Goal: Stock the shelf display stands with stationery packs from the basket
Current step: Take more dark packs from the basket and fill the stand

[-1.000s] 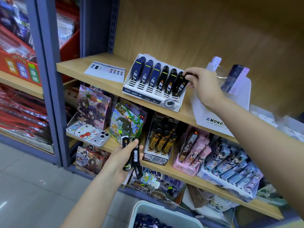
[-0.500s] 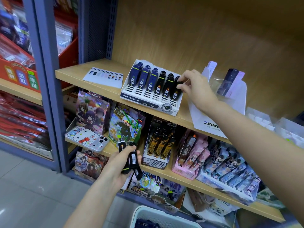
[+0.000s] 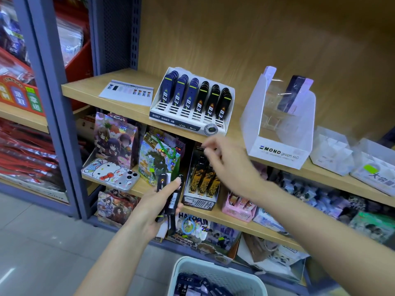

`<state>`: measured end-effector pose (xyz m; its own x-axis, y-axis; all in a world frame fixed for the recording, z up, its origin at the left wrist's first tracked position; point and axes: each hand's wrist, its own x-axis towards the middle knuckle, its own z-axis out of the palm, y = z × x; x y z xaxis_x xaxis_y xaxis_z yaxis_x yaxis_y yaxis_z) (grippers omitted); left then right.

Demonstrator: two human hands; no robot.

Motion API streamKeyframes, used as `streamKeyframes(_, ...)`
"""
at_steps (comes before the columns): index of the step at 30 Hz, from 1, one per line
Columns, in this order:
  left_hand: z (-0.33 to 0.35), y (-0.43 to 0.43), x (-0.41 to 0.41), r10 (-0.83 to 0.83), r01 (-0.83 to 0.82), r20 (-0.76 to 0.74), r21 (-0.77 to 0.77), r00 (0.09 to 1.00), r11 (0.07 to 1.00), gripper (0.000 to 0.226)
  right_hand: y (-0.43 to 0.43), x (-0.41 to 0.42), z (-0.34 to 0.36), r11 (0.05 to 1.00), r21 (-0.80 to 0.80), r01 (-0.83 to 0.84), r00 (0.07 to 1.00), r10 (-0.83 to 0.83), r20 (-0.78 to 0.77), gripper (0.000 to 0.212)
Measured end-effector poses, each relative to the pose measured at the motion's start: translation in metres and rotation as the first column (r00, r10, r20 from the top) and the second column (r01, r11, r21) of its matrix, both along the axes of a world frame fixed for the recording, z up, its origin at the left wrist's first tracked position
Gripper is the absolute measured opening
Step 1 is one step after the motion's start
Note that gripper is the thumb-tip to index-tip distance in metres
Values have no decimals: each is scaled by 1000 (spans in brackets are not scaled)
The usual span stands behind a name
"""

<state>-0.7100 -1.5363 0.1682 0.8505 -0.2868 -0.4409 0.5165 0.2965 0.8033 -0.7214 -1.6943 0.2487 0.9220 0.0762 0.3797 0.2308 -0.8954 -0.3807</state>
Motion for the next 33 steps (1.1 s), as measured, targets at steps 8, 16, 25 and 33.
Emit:
streamKeyframes(8,-3,-2,-9,-140,140,22,7,990,990,30,19,-6,-48,877,453,160,863,99,-496,20)
streamKeyframes(16,-1,-4,-2,-267,271,47,-198,963,942,47,5,-3,-32,646,729,226,883,179,-433,16)
streamKeyframes(25,-4,-1,-8,-118,50,304,222,945,974,37,7,-14,-16,707,692,147,840,281,-465,25)
streamKeyframes(33,2,6,-11,-56,-12,322,204,945,979,33,14,-6,4,786,612,86,970,75,-233,10)
